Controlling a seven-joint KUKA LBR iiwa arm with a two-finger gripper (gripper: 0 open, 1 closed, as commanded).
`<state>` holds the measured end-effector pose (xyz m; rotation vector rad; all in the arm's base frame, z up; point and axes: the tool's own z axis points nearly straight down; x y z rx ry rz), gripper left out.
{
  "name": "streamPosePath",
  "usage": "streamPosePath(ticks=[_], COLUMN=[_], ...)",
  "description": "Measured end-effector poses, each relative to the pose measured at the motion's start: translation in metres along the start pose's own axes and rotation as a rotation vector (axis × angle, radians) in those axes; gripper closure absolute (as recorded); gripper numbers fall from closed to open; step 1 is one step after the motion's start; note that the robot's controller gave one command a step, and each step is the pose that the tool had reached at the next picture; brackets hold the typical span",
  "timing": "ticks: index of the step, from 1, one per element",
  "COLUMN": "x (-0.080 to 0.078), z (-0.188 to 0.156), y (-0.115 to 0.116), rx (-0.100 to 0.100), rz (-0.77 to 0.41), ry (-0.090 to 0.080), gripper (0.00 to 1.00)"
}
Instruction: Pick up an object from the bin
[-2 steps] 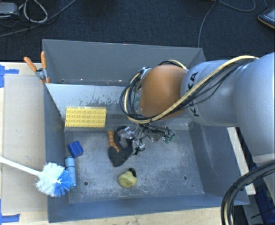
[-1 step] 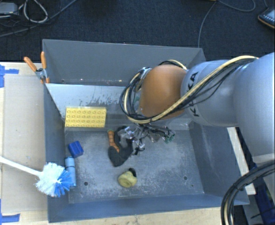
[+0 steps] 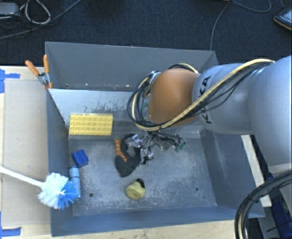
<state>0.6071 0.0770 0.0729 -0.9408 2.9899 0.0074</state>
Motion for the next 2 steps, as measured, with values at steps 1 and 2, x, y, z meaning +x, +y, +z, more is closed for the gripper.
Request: streamPosePath(ticks=[1, 2], x=[0.002, 0.000], z=[-0.014, -0.044], y=[0.002, 0.001], rx=[-0.005, -0.001], rz=[0.000, 0.001], ry=[0.009, 0.001], gripper=[1.00, 1.00])
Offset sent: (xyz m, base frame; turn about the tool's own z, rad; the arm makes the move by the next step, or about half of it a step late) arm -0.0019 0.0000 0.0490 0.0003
